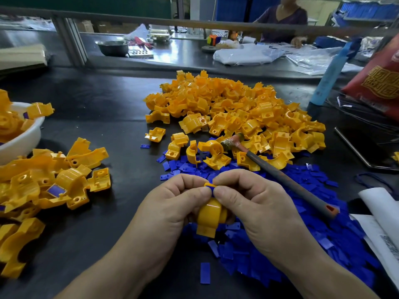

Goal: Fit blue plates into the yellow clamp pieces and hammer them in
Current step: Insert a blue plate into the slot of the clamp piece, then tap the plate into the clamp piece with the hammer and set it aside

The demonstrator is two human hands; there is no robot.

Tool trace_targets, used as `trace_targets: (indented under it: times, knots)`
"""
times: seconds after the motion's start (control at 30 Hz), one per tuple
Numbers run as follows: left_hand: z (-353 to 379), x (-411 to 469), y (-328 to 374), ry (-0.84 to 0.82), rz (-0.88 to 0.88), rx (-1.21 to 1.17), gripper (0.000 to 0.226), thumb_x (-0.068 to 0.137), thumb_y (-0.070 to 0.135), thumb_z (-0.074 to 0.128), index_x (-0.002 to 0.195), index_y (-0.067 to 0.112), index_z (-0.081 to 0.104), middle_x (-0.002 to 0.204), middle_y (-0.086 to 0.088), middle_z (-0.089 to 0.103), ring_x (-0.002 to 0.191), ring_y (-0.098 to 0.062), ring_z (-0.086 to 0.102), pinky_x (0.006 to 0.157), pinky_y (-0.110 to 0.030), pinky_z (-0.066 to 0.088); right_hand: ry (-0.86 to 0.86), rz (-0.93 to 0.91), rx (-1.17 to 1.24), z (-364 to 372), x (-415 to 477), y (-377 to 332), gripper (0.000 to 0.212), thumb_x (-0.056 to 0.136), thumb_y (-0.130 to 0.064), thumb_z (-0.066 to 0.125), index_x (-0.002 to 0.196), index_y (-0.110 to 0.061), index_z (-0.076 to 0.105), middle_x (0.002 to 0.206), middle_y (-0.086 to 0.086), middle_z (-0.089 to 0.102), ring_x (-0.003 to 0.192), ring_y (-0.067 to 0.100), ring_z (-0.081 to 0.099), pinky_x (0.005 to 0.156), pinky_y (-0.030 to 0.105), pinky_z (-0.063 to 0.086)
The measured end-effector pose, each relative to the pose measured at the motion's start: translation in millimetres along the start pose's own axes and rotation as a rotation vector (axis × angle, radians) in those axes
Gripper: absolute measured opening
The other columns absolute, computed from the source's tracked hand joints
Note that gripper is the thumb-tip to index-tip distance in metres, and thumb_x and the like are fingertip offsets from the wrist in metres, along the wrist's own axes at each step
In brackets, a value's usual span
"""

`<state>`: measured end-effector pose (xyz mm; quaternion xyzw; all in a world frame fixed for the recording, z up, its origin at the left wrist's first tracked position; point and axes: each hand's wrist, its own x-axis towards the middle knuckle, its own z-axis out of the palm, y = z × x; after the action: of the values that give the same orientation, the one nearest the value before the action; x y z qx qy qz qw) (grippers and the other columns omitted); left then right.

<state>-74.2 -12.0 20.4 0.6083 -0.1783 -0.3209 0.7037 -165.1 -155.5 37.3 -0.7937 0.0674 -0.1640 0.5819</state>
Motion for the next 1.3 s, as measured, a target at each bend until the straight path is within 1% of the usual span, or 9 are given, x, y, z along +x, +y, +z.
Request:
trace_targets:
  times: [0.3,0.47,0.57,0.67,0.73,0.9,1.03,1.13,1.3]
  knots:
    - [1,-3,6,0.039,0.006,0.102,0.031,0.061,0.046,0.071,0.088,0.03,0.075,0.095,-0.008,0.075,0.092,-0.031,0.071,0.075,-0.042,0.056,0.024,-0.058,-0.077,4,-3,-5,0.022,0.077,-0.05,0.053,0.096,-0.044,0.063,0.094,-0.016,0.065,0.084,0.006,0.065,0.062,0.018,0.056]
    - [-23,7,22,0.345,-0.006,0.416,0.002,0.087,0.031,0.069,0.087,0.033,0.069,0.09,0.004,0.069,0.079,-0.019,0.066,0.052,-0.031,0.052,0.268,-0.189,-0.798,-20,4,2,0.049,0.082,-0.055,0.047,0.126,-0.033,0.053,0.111,-0.017,0.056,0.1,0.003,0.053,0.082,0.022,0.048]
    - [-51,15,28,0.462,-0.056,0.607,0.004,0.092,0.028,0.066,0.088,0.03,0.065,0.092,0.003,0.064,0.08,-0.017,0.058,0.052,-0.027,0.042,0.411,0.034,-1.171,-56,10,11,0.055,0.083,-0.048,0.051,0.129,-0.02,0.053,0.117,0.005,0.059,0.106,0.026,0.051,0.084,0.042,0.045]
    - [-60,20,25,0.405,-0.12,0.884,0.008,0.095,0.03,0.061,0.087,0.032,0.061,0.089,0.008,0.064,0.079,-0.011,0.058,0.059,-0.03,0.048,0.292,0.342,-1.358,-72,13,22,0.05,0.088,-0.053,0.046,0.131,-0.028,0.045,0.115,0.002,0.058,0.104,0.024,0.052,0.08,0.04,0.045]
    - [-62,21,21,0.38,-0.12,1.115,0.005,0.095,0.038,0.059,0.099,0.035,0.061,0.101,0.009,0.065,0.087,-0.009,0.059,0.075,-0.035,0.055,0.255,0.36,-1.319,-73,15,27,0.041,0.09,-0.051,0.045,0.127,-0.031,0.047,0.106,-0.002,0.06,0.097,0.021,0.055,0.076,0.037,0.045]
    - [-65,16,26,0.425,-0.169,1.481,0.073,0.08,0.069,0.06,0.139,0.027,0.047,0.135,0.003,0.054,0.118,-0.016,0.054,0.089,-0.036,0.054,0.244,0.282,-1.282,-71,16,31,0.025,0.093,-0.037,0.045,0.114,-0.03,0.056,0.091,-0.006,0.06,0.077,0.014,0.052,0.056,0.029,0.037]
    - [-63,12,26,0.329,-0.216,1.626,0.059,0.079,0.067,0.062,0.127,0.033,0.052,0.12,0.009,0.055,0.105,-0.01,0.053,0.081,-0.03,0.055,0.265,0.196,-0.991,-69,16,23,0.014,0.093,-0.03,0.048,0.101,-0.027,0.058,0.084,-0.008,0.053,0.069,0.009,0.051,0.05,0.026,0.035]
    - [-65,13,25,0.316,-0.177,1.665,0.045,0.085,0.06,0.059,0.122,0.034,0.055,0.111,0.009,0.054,0.098,-0.01,0.052,0.076,-0.027,0.054,0.325,0.103,-0.615,-56,12,10,0.016,0.092,-0.033,0.054,0.104,-0.044,0.048,0.086,-0.015,0.054,0.068,0.008,0.057,0.052,0.021,0.039]
    - [-66,18,21,0.322,-0.143,1.679,0.05,0.089,0.061,0.054,0.132,0.036,0.052,0.121,0.004,0.054,0.106,-0.015,0.053,0.074,-0.027,0.05,-0.029,0.25,-0.244,-31,7,-4,0.017,0.093,-0.025,0.055,0.097,-0.041,0.05,0.068,0.001,0.068,0.053,0.016,0.065,0.049,0.023,0.051]
